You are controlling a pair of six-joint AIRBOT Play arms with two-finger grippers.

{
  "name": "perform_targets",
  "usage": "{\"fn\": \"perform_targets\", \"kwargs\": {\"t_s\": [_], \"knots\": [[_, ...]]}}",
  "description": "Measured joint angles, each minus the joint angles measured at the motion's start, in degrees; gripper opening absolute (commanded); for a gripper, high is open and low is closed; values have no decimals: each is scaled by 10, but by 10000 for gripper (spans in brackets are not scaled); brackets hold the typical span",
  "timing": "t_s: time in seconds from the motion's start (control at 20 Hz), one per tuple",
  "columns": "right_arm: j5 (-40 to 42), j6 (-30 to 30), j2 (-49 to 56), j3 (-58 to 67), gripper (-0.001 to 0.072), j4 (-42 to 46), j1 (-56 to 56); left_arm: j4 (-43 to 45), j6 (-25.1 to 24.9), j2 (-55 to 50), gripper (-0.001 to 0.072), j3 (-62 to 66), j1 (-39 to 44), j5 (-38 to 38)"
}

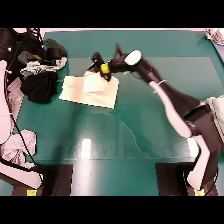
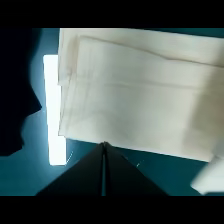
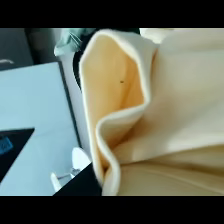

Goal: Fold the shirts.

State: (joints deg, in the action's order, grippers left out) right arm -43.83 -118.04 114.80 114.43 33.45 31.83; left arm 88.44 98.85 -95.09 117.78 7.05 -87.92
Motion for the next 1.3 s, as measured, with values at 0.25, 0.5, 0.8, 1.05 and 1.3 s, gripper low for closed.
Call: {"fn": "perform_targets", "kwargs": {"t_s": [0.25,0.5,0.8,1.05,1.3], "knots": [[189,61,121,54,452,-176,83,-10,1,8,47,-2,-7,-45],[252,178,170,60,483,-307,110,-17,6,10,47,-2,-9,-57],[210,281,157,71,488,-356,66,-51,16,10,47,-2,-9,-44],[136,355,127,61,528,-408,29,-69,16,10,47,-3,-9,-31],[129,375,125,32,574,-428,38,-78,17,10,47,-3,-8,-41]]}}
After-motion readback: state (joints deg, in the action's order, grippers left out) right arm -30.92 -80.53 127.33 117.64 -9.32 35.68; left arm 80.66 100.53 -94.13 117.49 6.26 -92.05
